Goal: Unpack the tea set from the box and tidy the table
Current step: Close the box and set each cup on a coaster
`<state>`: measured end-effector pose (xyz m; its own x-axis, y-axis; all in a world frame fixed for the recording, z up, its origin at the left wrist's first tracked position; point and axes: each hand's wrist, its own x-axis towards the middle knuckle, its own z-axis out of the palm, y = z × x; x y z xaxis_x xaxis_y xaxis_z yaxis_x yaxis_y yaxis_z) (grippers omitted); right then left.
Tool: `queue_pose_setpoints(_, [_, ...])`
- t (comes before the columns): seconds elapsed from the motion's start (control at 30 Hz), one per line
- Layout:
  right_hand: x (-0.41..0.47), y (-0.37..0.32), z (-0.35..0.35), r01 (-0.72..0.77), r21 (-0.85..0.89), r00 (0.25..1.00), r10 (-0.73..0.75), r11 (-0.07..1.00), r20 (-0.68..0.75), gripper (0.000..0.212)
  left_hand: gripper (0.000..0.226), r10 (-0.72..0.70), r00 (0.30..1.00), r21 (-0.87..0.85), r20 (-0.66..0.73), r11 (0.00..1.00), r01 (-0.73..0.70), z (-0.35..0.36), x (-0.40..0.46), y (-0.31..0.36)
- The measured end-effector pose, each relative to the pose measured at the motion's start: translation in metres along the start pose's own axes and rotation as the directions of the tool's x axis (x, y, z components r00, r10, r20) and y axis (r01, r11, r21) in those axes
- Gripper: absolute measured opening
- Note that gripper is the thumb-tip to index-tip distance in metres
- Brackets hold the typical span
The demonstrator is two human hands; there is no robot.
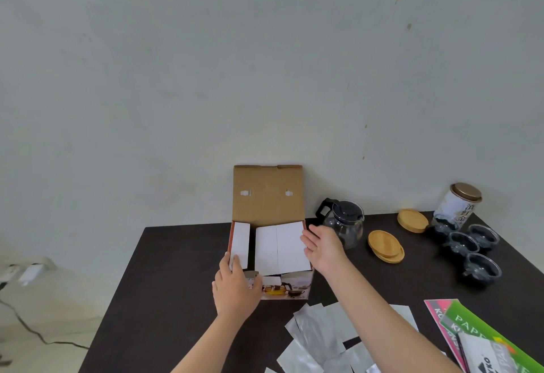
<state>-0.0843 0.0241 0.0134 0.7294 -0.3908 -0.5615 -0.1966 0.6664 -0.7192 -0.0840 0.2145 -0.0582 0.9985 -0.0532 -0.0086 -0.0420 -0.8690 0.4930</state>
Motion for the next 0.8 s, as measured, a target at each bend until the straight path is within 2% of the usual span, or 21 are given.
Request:
queue_pose_setpoints(0.1, [0.014, -0.020, 0.032, 0.109, -0.169, 0.992, -0.117, 0.979, -0.038, 0.029, 0.071, 0.004, 1.000, 0.013, 0.011, 1.000, -0.004, 0.000, 0.000, 0.000])
queue_pose_setpoints(0.17, [0.021, -0.033, 0.052, 0.203, -0.307, 0.973, -0.226, 0.930, -0.041, 0.010, 0.071, 0.002, 1.000, 0.019, 0.014, 1.000, -0.003, 0.000, 0.000, -0.001])
queue_pose_setpoints(0.27, [0.029, -0.054, 0.078, 0.280, -0.568, 0.947, -0.320, 0.774, 0.030, 0.006, 0.071, 0.003, 1.000, 0.023, 0.014, 1.000, -0.003, 0.000, 0.000, -0.001])
queue_pose_setpoints(0.33, [0.037, -0.065, 0.091, 0.319, -0.672, 0.928, -0.363, 0.668, 0.081, 0.046, 0.072, 0.012, 1.000, 0.028, 0.019, 1.000, -0.012, 0.001, 0.000, -0.002])
queue_pose_setpoints(0.37, [0.040, -0.070, 0.096, 0.320, -0.702, 0.924, -0.373, 0.636, 0.084, 0.053, 0.073, 0.012, 1.000, 0.030, 0.023, 0.999, -0.013, 0.000, 0.000, -0.002])
queue_pose_setpoints(0.5, [0.048, -0.090, 0.107, 0.275, -0.766, 0.926, -0.375, 0.581, 0.048, 0.048, 0.074, 0.024, 0.999, 0.046, 0.033, 0.999, -0.025, -0.001, 0.001, -0.002])
queue_pose_setpoints(0.63, [0.061, -0.095, 0.106, 0.304, -0.759, 0.936, -0.330, 0.576, 0.124, 0.050, 0.074, 0.034, 0.999, 0.047, 0.039, 0.998, -0.036, -0.001, 0.002, -0.004])
queue_pose_setpoints(0.8, [0.069, -0.093, 0.094, 0.354, -0.778, 0.924, -0.323, 0.519, 0.205, 0.069, 0.077, 0.054, 0.997, 0.076, 0.056, 0.995, -0.058, 0.002, 0.001, -0.006])
